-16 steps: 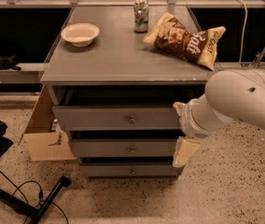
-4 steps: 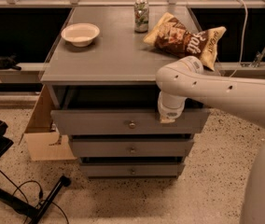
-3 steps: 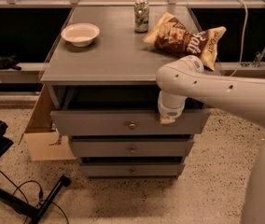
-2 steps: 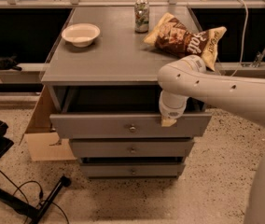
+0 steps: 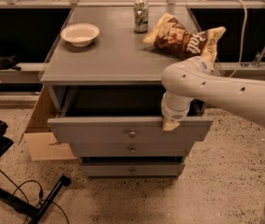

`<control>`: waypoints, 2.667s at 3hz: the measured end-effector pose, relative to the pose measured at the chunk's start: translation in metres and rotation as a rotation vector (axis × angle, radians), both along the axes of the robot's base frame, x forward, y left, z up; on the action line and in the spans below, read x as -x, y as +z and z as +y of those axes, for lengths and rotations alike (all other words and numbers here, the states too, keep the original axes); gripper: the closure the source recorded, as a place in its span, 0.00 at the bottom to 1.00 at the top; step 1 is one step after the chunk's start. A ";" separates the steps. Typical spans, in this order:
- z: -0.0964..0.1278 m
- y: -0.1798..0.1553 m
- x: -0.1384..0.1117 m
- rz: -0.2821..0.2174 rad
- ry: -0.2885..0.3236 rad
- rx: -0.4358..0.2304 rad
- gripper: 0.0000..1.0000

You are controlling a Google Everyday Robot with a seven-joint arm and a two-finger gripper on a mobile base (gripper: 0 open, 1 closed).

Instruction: Open top drawer

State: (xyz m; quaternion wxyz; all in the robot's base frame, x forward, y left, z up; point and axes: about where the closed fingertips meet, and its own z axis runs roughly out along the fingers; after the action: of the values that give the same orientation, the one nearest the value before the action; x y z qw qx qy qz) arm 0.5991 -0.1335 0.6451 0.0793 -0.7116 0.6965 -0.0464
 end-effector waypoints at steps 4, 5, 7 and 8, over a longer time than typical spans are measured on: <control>-0.006 0.003 0.017 0.006 0.022 -0.019 1.00; -0.008 0.004 0.024 0.005 0.034 -0.027 1.00; -0.008 0.004 0.024 0.005 0.034 -0.027 0.59; -0.008 0.004 0.024 0.005 0.034 -0.027 0.36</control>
Offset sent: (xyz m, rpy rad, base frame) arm -0.2516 -0.1284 0.0805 0.2732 0.1111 0.2719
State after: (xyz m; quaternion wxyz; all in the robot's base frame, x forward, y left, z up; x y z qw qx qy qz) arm 0.5754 -0.1414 0.6488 0.0879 -0.7225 0.6850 -0.0340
